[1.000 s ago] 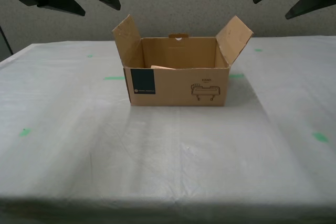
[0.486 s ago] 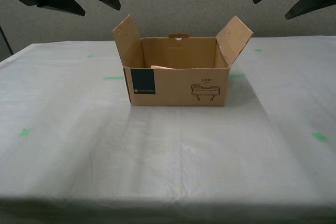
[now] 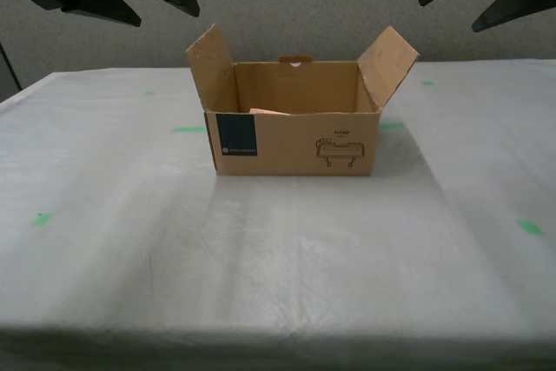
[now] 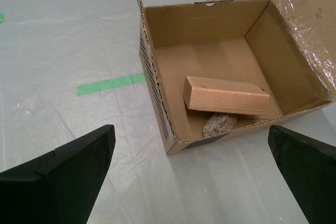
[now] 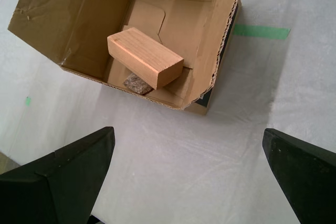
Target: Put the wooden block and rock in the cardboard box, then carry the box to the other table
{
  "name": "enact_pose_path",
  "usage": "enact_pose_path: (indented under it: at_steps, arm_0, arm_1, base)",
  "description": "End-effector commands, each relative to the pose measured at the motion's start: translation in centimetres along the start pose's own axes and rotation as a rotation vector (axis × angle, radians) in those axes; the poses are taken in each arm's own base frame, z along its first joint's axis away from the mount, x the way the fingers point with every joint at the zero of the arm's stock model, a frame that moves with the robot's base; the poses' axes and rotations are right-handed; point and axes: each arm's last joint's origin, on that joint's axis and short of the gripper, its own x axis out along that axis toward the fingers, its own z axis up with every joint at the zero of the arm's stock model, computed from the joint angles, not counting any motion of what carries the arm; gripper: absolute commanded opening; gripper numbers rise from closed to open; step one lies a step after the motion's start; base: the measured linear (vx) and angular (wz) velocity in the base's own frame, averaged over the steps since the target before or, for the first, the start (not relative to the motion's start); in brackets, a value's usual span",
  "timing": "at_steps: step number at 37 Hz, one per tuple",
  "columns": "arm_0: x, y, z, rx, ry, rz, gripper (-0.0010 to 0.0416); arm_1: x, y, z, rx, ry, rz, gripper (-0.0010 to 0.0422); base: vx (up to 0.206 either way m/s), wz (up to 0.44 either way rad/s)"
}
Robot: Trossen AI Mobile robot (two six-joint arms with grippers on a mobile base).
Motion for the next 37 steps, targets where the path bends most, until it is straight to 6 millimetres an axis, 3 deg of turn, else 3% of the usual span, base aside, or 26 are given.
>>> enact_pose_path:
  at_steps: [1, 37]
  arm_0:
    - [-0.01, 0.0, 0.01, 0.003, -0.001, -0.003, 0.0393]
    - [-0.01, 0.0, 0.01, 0.003, -0.001, -0.003, 0.0393]
  arm_1:
    - [-0.03, -0.02, 0.06, 0.001, -0.005, 0.001, 0.04]
    - [-0.03, -0.02, 0.06, 0.001, -0.005, 0.001, 0.04]
  base:
    - [0.0, 0.0]
    - [0.0, 0.0]
